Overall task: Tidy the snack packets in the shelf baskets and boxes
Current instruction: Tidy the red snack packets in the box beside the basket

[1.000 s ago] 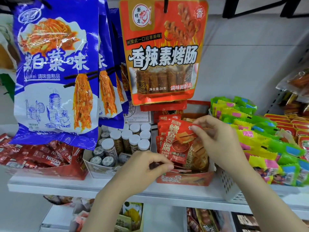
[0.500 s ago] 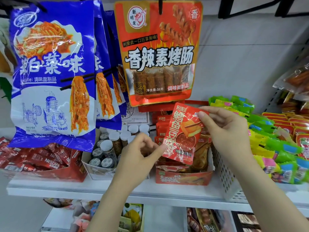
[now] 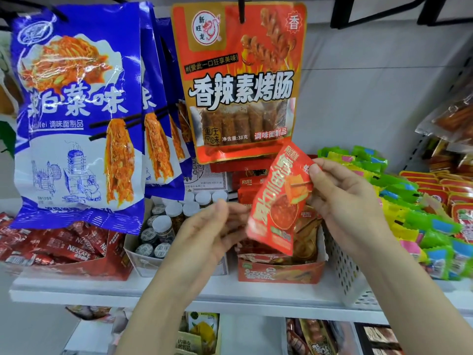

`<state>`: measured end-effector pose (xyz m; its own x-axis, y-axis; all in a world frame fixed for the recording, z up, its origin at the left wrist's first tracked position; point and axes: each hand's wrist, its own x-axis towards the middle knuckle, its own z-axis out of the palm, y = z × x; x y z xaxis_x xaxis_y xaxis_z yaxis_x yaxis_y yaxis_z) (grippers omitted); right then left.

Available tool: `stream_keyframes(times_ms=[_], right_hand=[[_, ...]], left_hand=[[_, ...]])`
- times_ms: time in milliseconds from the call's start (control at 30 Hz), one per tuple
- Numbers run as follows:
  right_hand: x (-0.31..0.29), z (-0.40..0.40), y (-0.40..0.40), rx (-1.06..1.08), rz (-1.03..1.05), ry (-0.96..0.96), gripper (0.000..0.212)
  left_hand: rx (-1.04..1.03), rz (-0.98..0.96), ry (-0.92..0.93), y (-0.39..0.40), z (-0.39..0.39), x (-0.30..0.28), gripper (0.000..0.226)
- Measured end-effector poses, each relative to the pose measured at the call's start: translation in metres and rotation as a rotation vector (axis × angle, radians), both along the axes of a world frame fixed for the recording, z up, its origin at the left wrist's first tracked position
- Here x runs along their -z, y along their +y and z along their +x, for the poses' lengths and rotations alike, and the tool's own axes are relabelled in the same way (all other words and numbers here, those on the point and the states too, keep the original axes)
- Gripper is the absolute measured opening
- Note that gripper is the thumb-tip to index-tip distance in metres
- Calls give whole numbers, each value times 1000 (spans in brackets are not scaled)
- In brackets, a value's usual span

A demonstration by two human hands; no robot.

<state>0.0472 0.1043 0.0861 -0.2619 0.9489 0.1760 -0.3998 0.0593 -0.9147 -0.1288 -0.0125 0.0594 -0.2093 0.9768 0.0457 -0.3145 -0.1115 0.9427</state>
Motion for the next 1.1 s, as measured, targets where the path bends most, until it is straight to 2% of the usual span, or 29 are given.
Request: stream_keyframes(times_ms=[67, 133, 233, 300, 400, 500, 600, 667, 800, 900, 1000, 1033, 1100], right_hand=[[-2, -3, -3, -144, -4, 133, 13], [-4, -8, -7, -257, -1, 256, 9], [-4, -13, -11, -335, 10, 331, 11], [-2, -14, -11, -316, 10, 299, 14], [0, -10, -4, -267, -118, 189, 27], [0, -1, 1, -346, -236, 71, 51], [7, 0, 0, -325, -115, -118, 33], [9, 0, 0, -267, -98, -138, 24], [8, 2, 0, -250, -116, -133, 22], [6, 3, 0, -283, -150, -75, 20], [3, 1, -2, -397, -191, 33, 23], [2, -1, -3, -428, -183, 65, 24], [0, -4, -6, -463, -146, 91, 26]], left_hand=[[67, -11, -156, 3, 8, -6, 49], [165, -60, -165, 3, 17, -8, 52], [391, -83, -194, -1, 27, -6, 42], [429, -85, -198, -2, 29, -3, 30], [188, -108, -87, 3, 27, -1, 26], [-86, -76, 84, 6, 20, 4, 29], [-184, -66, 204, 6, 19, 8, 25], [-185, -63, 225, 6, 18, 10, 27], [-144, -82, 226, 5, 16, 9, 31], [-55, -75, 60, 4, 19, 5, 45], [127, -105, -229, 3, 25, -3, 78], [180, -115, -265, 3, 28, -5, 77], [264, -105, -269, 2, 34, -5, 58]])
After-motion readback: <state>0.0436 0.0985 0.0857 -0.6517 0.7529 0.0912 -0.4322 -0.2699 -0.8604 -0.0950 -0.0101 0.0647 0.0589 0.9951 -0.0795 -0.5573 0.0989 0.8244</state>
